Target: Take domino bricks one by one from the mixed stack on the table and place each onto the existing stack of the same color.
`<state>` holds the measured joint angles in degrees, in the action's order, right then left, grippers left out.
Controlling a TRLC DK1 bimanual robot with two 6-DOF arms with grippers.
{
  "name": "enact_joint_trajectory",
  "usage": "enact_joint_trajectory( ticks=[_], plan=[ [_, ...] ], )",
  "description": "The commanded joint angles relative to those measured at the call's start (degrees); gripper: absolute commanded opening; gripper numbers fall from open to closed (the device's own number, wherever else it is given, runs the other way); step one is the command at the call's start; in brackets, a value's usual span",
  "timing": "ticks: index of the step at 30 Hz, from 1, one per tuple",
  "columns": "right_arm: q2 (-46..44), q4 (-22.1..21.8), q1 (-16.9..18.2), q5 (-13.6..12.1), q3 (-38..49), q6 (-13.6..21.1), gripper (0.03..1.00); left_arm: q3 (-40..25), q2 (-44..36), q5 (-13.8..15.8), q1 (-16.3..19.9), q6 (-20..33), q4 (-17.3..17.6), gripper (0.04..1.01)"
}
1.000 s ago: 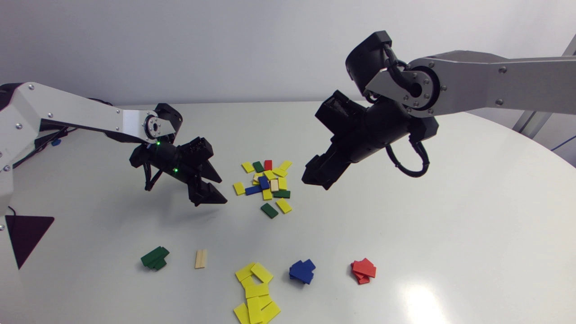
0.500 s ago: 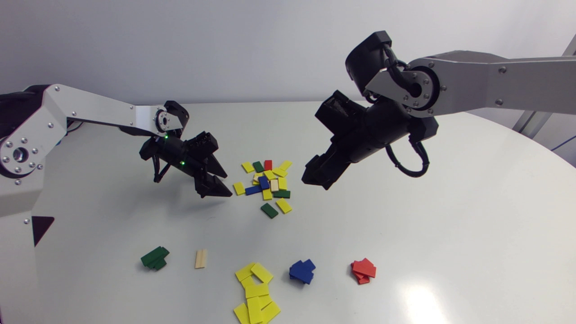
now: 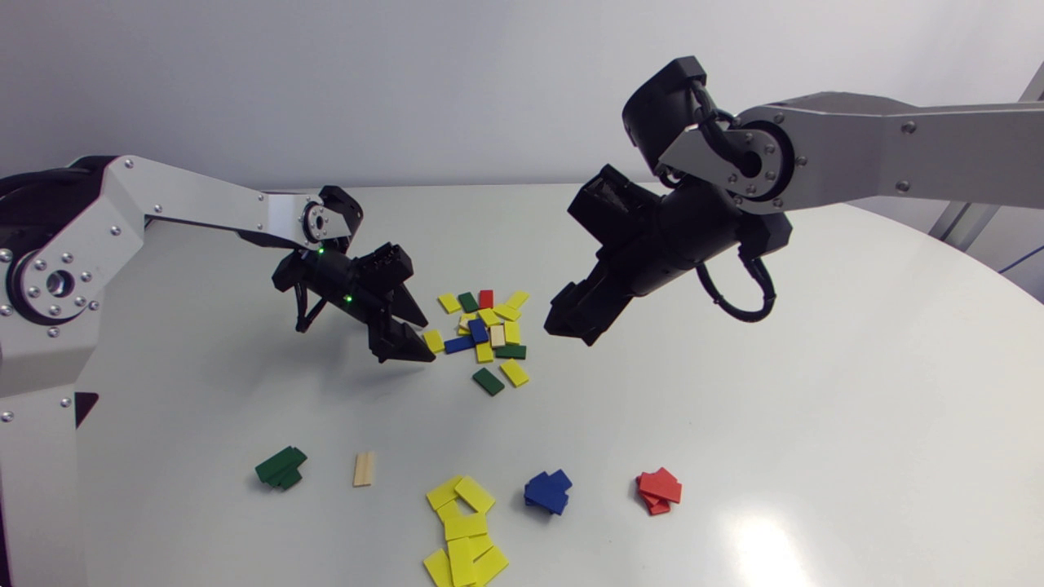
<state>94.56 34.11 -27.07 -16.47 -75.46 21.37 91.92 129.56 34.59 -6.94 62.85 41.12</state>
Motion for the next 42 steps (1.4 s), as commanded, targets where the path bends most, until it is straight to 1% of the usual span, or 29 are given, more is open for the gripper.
enact_joint_trajectory(
  ticks=[1, 15, 21, 23, 31, 42],
  plan=[
    [0.53, -0.53, -0.35, 0.12, 1.81, -1.41, 0.966, 1.51, 2.45, 0.66, -0.36, 2.19, 0.54, 1.002],
    [0.09, -0.53, -0.18, -0.05, 2.25, -0.89, 0.966, -0.25, 2.10, -0.66, -1.67, 2.01, -2.63, 1.000],
    [-0.17, -0.45, 0.00, -0.05, 2.60, -0.54, 0.966, -2.71, 1.58, -2.95, -2.38, 0.96, -7.29, 0.998],
    [-0.17, -0.45, 0.00, -0.05, 2.60, -0.45, 0.966, -3.50, 1.49, -3.65, -2.55, 0.78, -8.34, 0.997],
    [-0.08, -0.45, -0.09, -0.05, 2.34, -0.45, 0.966, -4.73, 1.14, -4.71, -2.11, 0.43, -10.01, 0.997],
    [0.01, -0.45, -0.09, -0.14, 2.78, -0.36, 0.966, -6.14, -0.18, -5.41, -0.88, 1.13, -9.75, 0.989]
  ],
)
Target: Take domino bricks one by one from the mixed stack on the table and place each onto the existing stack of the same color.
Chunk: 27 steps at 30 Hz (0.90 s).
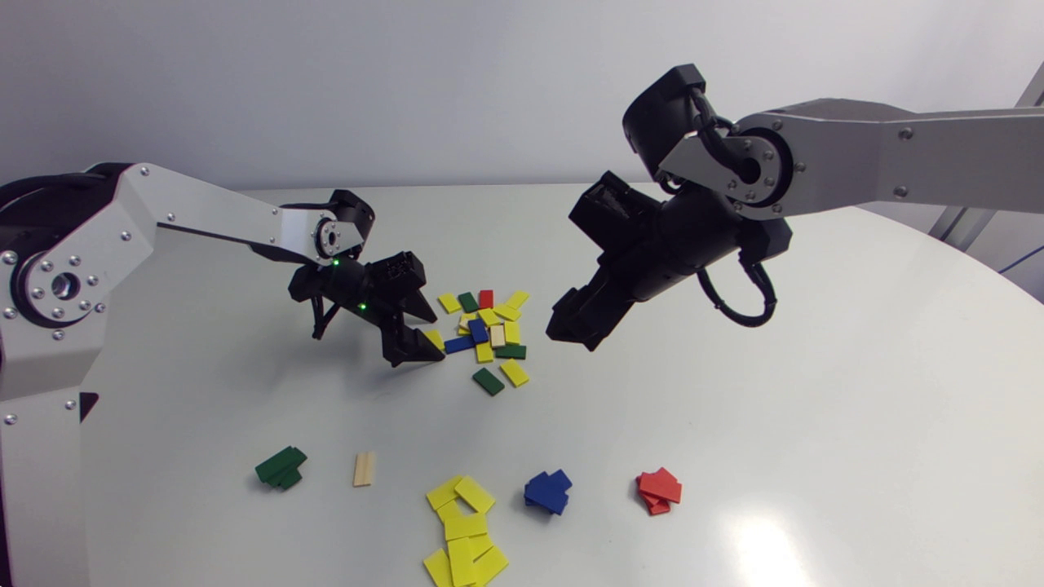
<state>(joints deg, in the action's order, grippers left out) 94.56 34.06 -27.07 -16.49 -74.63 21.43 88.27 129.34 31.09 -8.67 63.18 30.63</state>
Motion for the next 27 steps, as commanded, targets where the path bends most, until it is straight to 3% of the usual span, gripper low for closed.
enact_joint_trajectory(
  ticks=[1, 3, 7, 8, 13, 27],
  plan=[
    [0.01, -0.40, -0.09, -0.12, 2.03, -0.42, 0.966, -2.49, -0.14, -1.91, 0.93, 0.89, 0.74, 0.989],
    [-0.08, -0.40, -0.09, -0.12, 2.12, -0.42, 0.966, -2.58, -0.31, -1.91, 1.02, 0.89, 0.74, 0.979],
    [-0.26, -0.40, 0.00, -0.03, 2.12, -0.42, 0.966, -2.66, -0.31, -1.91, 1.11, 1.16, 0.92, 0.867],
    [-0.35, -0.40, 0.09, -0.03, 2.12, -0.34, 0.966, -2.75, -0.40, -1.91, 1.11, 1.25, 0.92, 0.815],
    [-0.35, -0.40, 0.09, -0.03, 2.38, -0.25, 0.966, -2.75, -0.40, -1.91, 0.93, 1.16, 0.83, 0.369],
    [-0.52, -0.40, 0.18, -0.12, 2.91, 0.01, 0.966, -5.65, -6.64, 0.02, 1.90, 2.04, 0.83, 0.334]
  ],
)
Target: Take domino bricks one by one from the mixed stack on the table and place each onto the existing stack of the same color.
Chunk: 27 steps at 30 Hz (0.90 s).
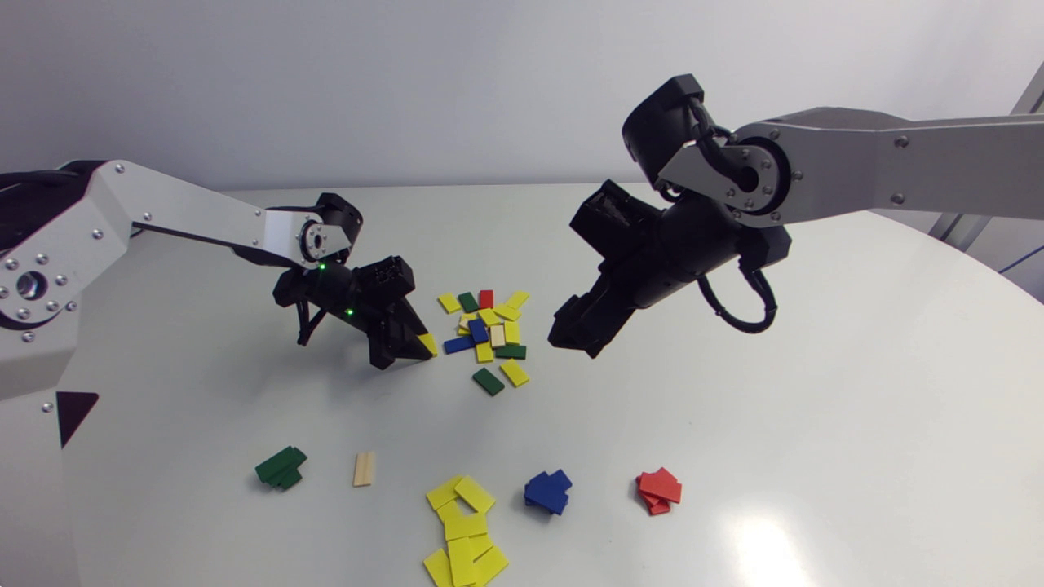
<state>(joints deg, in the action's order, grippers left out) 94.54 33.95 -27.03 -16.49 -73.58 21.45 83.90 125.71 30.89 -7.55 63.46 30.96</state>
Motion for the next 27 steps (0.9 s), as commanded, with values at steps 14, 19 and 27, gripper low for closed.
enact_joint_trajectory(
  ticks=[14, 19, 27],
  plan=[
    [-3.58, -0.91, 0.22, -0.21, 4.50, 0.26, 0.966, -19.12, -24.99, 3.12, -2.91, 1.75, 2.17, 0.336],
    [-4.81, -1.79, 0.66, -0.30, 6.35, 0.61, 0.966, -29.05, -33.78, 5.49, -6.16, 1.23, 2.17, 0.336],
    [-6.56, -2.31, 0.57, -0.30, 8.10, 0.43, 0.966, -40.30, -41.60, 7.25, -11.61, -0.71, 0.07, 0.336]
  ],
)
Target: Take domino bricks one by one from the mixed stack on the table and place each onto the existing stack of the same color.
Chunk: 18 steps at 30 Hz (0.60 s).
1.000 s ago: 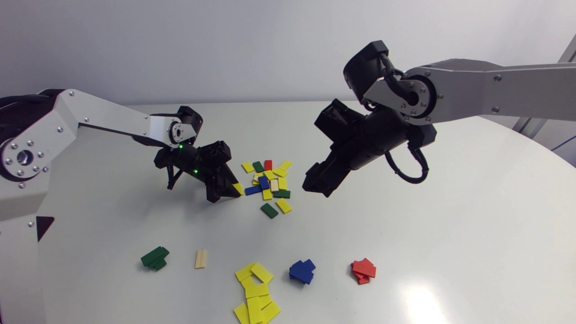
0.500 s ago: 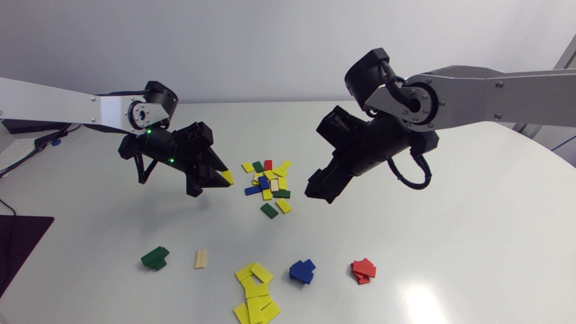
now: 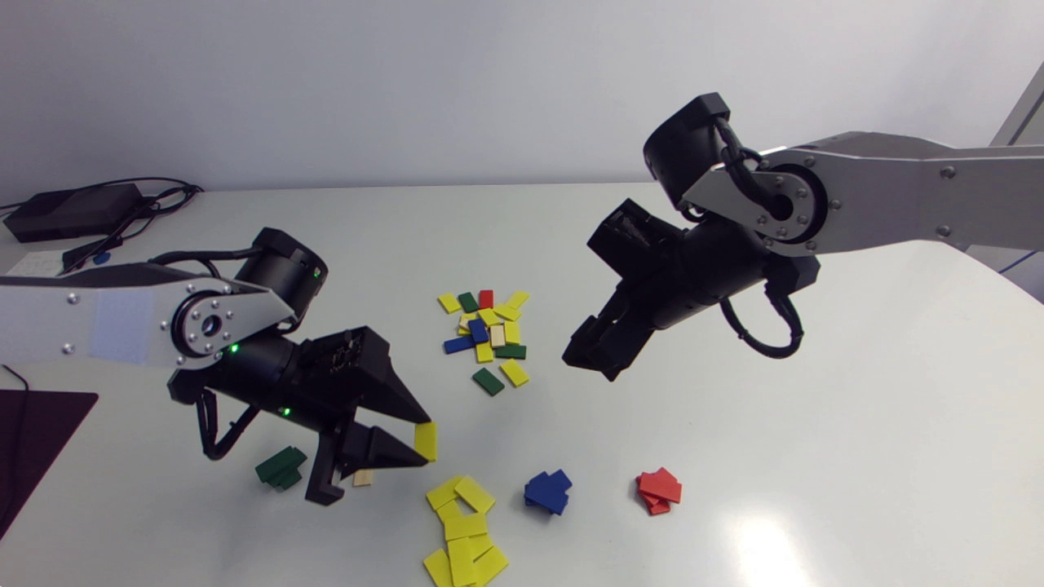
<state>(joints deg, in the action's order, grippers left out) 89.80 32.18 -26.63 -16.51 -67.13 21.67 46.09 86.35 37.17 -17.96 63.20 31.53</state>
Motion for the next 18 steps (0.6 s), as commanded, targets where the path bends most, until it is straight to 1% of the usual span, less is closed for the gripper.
enact_joint_trajectory(
  ticks=[1, 3, 6, 10, 13, 15, 16, 18],
  plan=[
    [-2.00, -0.54, 0.18, -0.27, 1.83, 0.21, 0.966, -3.19, -2.76, 1.15, -1.91, -0.71, -0.50, 0.338],
    [-2.52, -0.54, 0.18, -0.27, 2.45, 0.21, 0.966, -4.95, -3.55, 1.33, -3.93, -1.50, -0.85, 0.338],
    [-3.40, -0.54, 0.27, -0.27, 3.24, 0.21, 0.966, -6.89, -3.90, 1.33, -6.48, -3.52, -3.32, 0.338],
    [-4.46, -0.72, 0.62, -0.27, 4.29, 0.30, 0.966, -8.82, -1.44, 1.24, -9.73, -5.81, -8.33, 0.338],
    [-4.90, -0.81, 0.88, -0.27, 5.08, 0.30, 0.966, -9.26, 2.07, 1.24, -10.78, -6.60, -11.40, 0.338],
    [-5.16, -0.90, 0.97, -0.27, 5.43, 0.39, 0.966, -9.87, 3.57, 0.54, -11.58, -6.95, -13.42, 0.338],
    [-5.25, -0.90, 1.14, -0.27, 5.43, 0.39, 0.966, -10.14, 3.92, 0.45, -11.75, -7.04, -14.04, 0.338],
    [-5.25, -0.81, 1.32, -0.27, 5.26, 0.48, 0.966, -10.05, 4.18, 0.36, -11.75, -7.04, -14.13, 0.339]
  ],
)
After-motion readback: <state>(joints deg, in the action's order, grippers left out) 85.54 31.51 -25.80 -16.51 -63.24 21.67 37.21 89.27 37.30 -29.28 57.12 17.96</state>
